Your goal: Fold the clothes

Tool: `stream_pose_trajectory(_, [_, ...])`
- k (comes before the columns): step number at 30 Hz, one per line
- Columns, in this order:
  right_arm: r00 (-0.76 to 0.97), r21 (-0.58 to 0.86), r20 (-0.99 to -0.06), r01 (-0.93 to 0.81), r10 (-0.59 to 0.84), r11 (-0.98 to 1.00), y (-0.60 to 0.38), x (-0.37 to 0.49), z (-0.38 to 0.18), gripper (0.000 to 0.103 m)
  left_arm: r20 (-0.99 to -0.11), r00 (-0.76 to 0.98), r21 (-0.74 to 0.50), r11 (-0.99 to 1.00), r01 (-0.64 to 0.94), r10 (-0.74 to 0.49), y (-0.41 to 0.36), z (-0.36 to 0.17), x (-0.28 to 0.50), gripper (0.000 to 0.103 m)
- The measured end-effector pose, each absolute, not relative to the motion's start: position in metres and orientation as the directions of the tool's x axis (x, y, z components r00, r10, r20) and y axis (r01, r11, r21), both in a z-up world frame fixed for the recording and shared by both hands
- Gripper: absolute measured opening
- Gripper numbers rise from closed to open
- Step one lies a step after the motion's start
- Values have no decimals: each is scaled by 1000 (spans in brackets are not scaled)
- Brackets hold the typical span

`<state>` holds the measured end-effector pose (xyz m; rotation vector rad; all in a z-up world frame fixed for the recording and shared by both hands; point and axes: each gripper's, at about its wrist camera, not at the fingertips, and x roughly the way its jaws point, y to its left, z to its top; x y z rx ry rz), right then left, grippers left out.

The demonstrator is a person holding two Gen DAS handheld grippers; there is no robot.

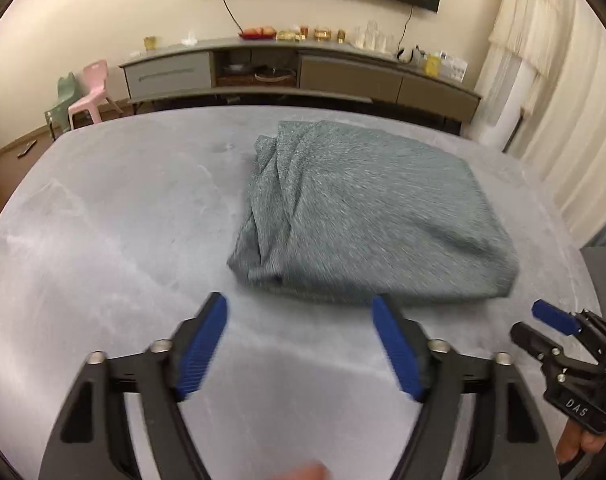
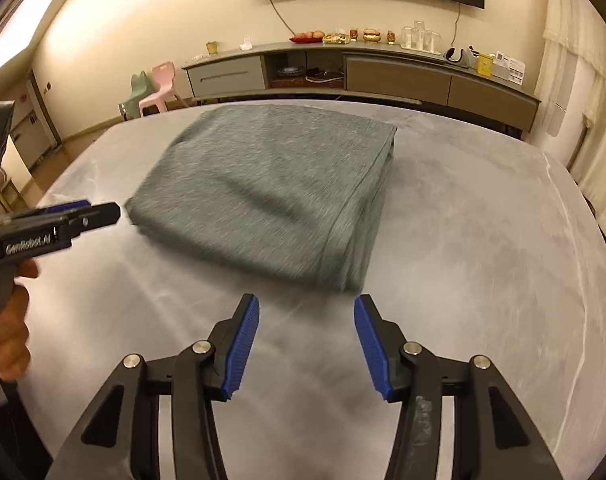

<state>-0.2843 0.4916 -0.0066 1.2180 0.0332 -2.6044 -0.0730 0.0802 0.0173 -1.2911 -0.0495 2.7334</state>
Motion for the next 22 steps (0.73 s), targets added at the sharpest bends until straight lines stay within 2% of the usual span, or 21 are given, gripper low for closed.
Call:
stream_pose_trajectory(4, [-620,77,-754,246,-218,-966,480,-253,-10,53,-758,-644,-29,-992,-122,101,90,15,-49,83])
stream_pose_trajectory(9, [-610,46,-770,239,-187,-970,470,-229,-21,53,-720,-690,15,-992,-128,78,102,20,-28,103])
stream_pose_trajectory(22, [-614,47,-768,227,-180,-973,465,-231,-25,53,-705,-707,36,-993,-110,53,119,19,-15,103])
